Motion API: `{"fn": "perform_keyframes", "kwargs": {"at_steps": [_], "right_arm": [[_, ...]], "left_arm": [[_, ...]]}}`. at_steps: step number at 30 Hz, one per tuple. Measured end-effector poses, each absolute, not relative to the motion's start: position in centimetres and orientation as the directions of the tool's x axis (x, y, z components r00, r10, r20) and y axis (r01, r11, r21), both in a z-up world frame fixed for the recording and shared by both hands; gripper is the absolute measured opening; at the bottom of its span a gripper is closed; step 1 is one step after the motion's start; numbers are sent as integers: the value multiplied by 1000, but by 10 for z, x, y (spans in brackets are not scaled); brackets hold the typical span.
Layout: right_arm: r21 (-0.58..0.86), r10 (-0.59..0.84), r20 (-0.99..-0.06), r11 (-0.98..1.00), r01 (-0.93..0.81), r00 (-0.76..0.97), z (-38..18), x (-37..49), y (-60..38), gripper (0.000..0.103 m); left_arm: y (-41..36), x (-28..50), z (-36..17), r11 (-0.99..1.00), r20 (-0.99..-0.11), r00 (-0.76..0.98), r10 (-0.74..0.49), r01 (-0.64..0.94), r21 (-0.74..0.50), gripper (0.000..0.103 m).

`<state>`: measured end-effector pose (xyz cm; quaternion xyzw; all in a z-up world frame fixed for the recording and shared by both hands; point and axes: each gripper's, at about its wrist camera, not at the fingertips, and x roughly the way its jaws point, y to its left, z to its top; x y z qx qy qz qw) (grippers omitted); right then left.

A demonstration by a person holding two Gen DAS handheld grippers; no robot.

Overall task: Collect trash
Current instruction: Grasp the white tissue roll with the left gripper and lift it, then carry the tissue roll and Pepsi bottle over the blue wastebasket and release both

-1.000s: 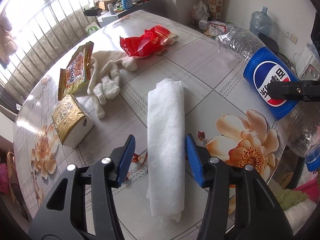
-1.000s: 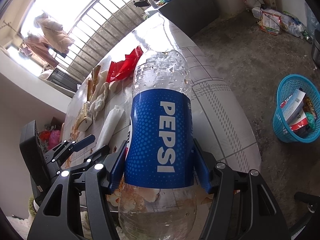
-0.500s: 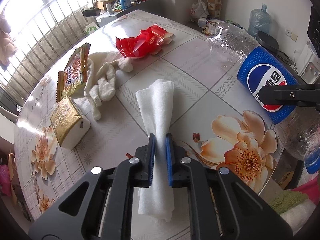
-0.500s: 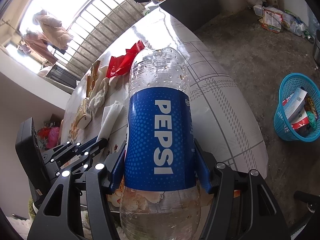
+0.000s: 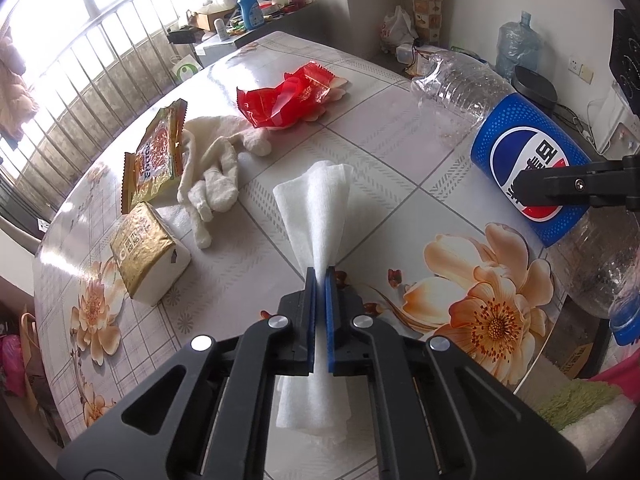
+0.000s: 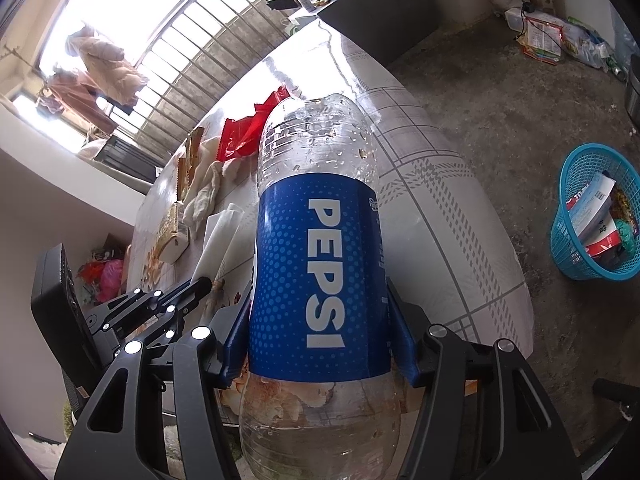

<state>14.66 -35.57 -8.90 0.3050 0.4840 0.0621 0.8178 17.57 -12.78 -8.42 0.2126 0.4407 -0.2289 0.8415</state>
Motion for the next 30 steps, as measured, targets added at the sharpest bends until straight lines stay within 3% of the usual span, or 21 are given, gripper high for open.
{"fn": "perform_keyframes", "kwargs": {"at_steps": [18,30], "right_arm": [[656,445,-666,732,185,599,-76,129,-372,57],[741,425,-545,648,177,723,-53,96,-402,57]], "left_arm": [[-130,161,-46,800,-772,591,-235,569,192,2],[-173,159,4,730,-716,589,-375,664,164,2]]}}
